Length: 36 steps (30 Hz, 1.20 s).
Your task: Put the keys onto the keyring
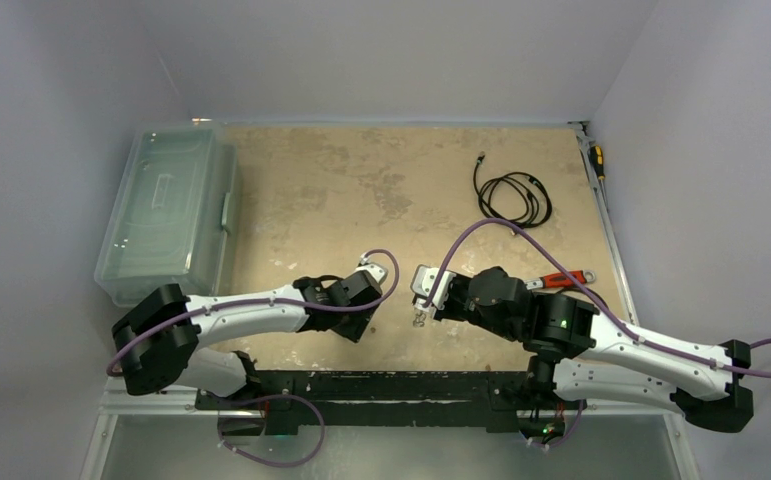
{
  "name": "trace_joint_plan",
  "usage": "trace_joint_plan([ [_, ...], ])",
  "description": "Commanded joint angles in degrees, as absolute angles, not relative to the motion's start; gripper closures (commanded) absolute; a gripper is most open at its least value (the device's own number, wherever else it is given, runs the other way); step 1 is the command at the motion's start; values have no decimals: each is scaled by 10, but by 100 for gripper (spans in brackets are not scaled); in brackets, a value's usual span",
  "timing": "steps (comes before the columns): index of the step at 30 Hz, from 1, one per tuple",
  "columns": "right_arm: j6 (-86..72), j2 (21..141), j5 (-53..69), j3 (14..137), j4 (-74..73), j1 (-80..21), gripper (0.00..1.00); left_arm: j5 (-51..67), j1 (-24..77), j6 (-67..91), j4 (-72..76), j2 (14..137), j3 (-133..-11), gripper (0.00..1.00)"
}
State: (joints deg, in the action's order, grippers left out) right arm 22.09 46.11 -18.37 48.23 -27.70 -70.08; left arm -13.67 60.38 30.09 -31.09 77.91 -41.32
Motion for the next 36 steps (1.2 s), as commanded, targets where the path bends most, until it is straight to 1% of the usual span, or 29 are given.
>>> trace_joint_plan([
  [1,219,453,-181,485,-245,-703,100,-111,602,321,-235,789,-403,53],
  [6,219,452,-181,484,-244,-703,100,-113,602,317,-211,797,-398,62],
  [12,219,449,-182,483,-244,-703,100,-119,603,317,-213,802,-398,70],
  [16,219,451,-182,483,-244,-703,100,-123,603,319,-217,803,-396,74],
  [23,219,452,-182,483,-244,-703,100,-137,603,318,-218,807,-396,76],
  [26,218,452,-182,483,-244,-703,100,-135,604,315,-210,813,-394,80],
  [30,218,452,-182,483,-244,-704,100,-141,605,314,-207,821,-392,82],
  [36,218,454,-182,483,-244,-703,100,-131,607,315,-205,806,-393,98],
])
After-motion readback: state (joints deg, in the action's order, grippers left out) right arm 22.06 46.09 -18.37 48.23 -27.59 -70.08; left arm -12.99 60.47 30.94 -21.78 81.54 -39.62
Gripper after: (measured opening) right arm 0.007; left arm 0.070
